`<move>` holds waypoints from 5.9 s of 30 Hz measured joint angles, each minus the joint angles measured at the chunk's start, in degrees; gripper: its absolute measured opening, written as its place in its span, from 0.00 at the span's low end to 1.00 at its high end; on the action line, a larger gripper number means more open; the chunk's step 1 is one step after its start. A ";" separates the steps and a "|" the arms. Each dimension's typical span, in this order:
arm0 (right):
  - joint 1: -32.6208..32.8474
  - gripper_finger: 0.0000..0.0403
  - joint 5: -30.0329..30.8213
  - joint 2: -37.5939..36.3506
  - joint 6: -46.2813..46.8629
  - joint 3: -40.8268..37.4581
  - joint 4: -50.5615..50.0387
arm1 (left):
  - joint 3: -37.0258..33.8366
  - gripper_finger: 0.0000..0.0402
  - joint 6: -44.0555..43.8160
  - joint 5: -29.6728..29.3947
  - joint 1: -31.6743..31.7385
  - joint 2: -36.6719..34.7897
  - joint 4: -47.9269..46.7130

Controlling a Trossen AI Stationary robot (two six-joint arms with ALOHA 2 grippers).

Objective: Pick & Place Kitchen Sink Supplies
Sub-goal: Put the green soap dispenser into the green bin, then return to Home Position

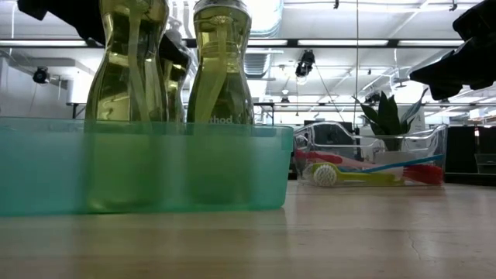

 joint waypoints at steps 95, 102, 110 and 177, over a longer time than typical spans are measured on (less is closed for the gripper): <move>0.02 0.02 0.02 0.02 0.02 0.00 -0.01 | -19.99 0.03 16.62 2.68 -0.37 -62.54 -18.21; 0.04 0.02 0.00 -0.04 0.00 0.00 -0.01 | -26.21 0.03 21.20 5.92 -0.38 -62.60 -10.14; 0.02 0.02 0.00 -0.04 0.02 -0.01 -0.01 | -29.75 0.04 20.78 5.90 -0.37 -62.62 -7.00; 0.00 0.02 0.00 -0.07 0.00 -0.02 -0.01 | -31.71 0.02 16.36 6.75 -0.37 -62.03 -5.92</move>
